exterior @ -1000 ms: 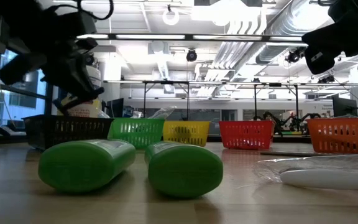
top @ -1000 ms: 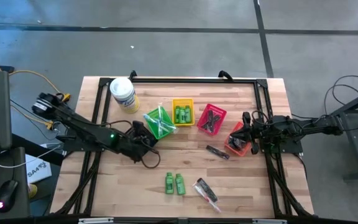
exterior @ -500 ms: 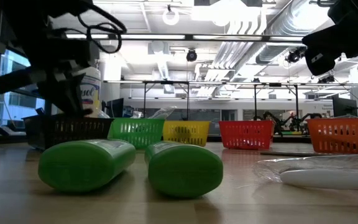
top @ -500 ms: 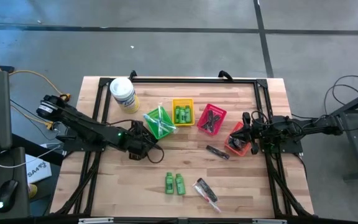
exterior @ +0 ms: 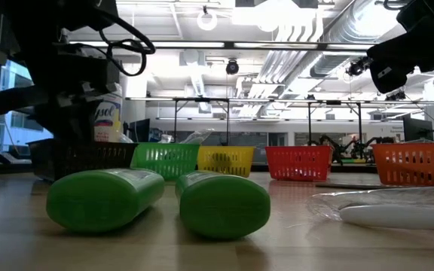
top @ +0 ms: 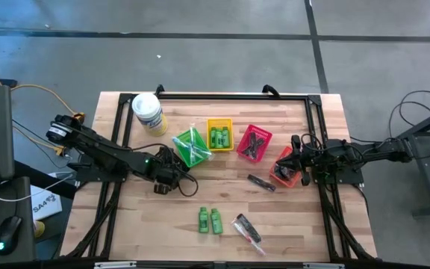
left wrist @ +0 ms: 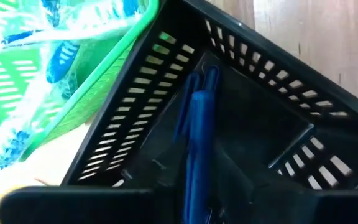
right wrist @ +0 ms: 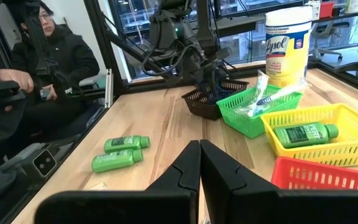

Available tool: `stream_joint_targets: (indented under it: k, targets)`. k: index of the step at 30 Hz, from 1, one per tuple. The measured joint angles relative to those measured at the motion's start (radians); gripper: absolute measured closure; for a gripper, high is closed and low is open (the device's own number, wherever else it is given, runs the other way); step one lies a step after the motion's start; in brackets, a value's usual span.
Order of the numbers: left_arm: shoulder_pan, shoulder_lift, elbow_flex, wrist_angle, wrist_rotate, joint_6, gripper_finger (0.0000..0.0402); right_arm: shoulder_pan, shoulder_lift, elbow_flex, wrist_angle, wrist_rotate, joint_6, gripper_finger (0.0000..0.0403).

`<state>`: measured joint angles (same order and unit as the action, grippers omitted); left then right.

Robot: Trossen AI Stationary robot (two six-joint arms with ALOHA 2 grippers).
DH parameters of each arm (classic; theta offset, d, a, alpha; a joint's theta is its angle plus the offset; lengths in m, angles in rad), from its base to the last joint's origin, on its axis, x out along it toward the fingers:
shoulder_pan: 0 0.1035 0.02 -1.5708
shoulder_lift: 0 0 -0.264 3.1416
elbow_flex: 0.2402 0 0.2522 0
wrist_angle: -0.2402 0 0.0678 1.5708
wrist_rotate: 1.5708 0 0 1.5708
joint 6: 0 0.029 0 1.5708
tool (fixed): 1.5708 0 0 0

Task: Pick & Place Travel size toiletries
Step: Put the blue razor into the black bin, then put the black hair comb into the red bin

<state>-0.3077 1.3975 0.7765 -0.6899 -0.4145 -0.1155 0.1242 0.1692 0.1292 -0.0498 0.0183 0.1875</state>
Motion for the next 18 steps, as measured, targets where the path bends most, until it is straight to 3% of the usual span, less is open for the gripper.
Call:
stream_joint_targets:
  k: [10, 18]
  targets:
    - [0.000, 0.000, 0.021, -0.022, -0.030, 0.007, 0.0275, 0.000, 0.000, 0.000, 0.000, -0.002, 0.000, 0.0400]
    - [-0.080, -0.102, 0.148, -0.020, -0.055, 0.067, 0.0300, 0.000, 0.000, 0.000, -0.001, -0.003, 0.000, 0.0400]
